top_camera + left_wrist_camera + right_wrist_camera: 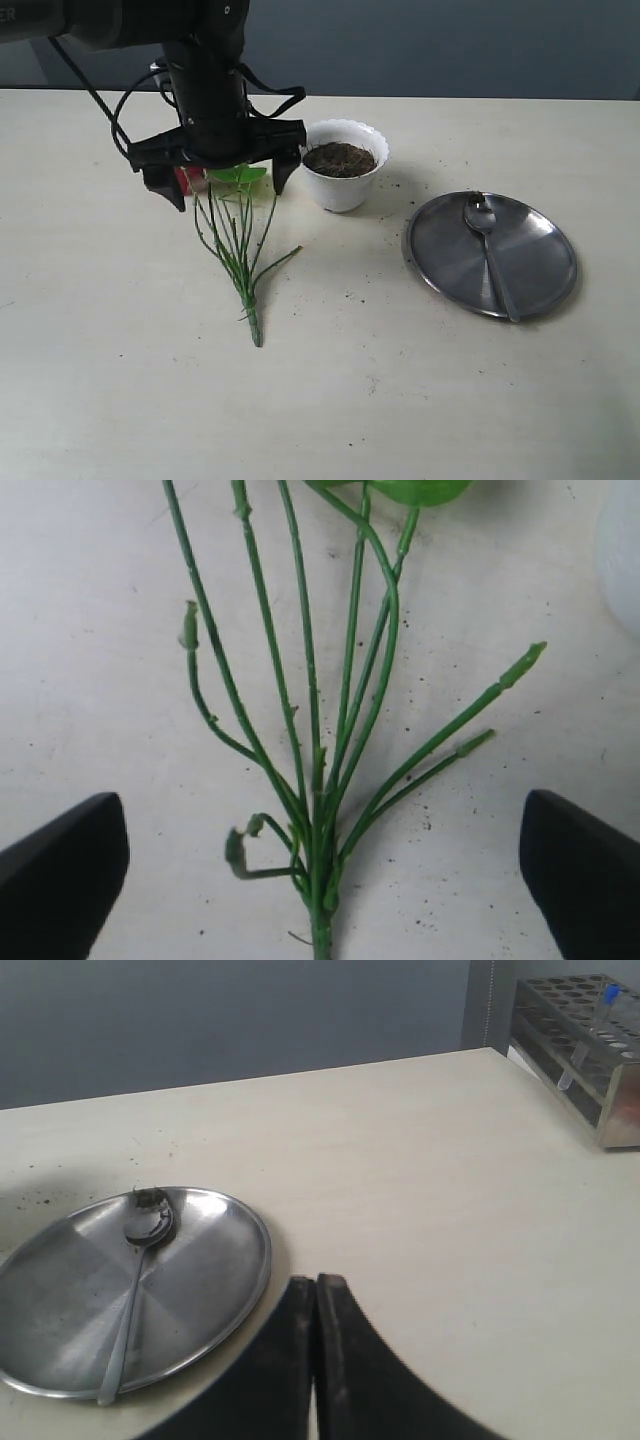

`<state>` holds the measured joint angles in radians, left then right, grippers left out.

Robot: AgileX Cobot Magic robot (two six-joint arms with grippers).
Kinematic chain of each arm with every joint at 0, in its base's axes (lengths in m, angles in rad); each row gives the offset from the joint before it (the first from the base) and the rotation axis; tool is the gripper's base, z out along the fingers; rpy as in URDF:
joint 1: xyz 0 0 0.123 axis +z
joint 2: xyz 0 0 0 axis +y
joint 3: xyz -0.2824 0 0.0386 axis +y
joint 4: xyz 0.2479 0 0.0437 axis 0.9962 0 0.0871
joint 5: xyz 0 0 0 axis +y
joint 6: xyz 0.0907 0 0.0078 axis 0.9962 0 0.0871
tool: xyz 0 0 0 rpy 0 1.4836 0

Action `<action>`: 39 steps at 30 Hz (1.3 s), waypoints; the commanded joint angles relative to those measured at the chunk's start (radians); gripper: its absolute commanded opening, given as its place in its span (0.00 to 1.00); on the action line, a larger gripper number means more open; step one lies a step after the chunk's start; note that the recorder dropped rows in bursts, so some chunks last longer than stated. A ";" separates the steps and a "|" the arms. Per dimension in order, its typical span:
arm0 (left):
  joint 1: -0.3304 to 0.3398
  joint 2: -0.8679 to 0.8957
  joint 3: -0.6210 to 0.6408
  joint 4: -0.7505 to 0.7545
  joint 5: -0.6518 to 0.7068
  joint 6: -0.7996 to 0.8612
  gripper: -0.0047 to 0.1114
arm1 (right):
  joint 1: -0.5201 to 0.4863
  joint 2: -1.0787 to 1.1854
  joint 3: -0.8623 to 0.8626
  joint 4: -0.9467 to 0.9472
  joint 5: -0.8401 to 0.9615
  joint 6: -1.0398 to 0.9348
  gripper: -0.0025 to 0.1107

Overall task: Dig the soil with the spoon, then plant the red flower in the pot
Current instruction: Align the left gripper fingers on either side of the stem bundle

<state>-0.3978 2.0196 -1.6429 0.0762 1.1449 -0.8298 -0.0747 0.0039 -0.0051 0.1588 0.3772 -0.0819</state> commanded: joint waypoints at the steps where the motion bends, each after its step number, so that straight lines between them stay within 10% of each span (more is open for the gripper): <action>1: -0.003 -0.001 0.000 -0.050 -0.058 0.002 0.94 | -0.004 -0.004 0.005 -0.001 -0.014 -0.005 0.02; 39: -0.003 -0.001 0.000 -0.017 0.076 0.055 0.94 | -0.004 -0.004 0.005 -0.001 -0.014 -0.005 0.02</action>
<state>-0.3978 2.0196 -1.6429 0.0580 1.2037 -0.7812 -0.0747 0.0039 -0.0051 0.1588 0.3772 -0.0819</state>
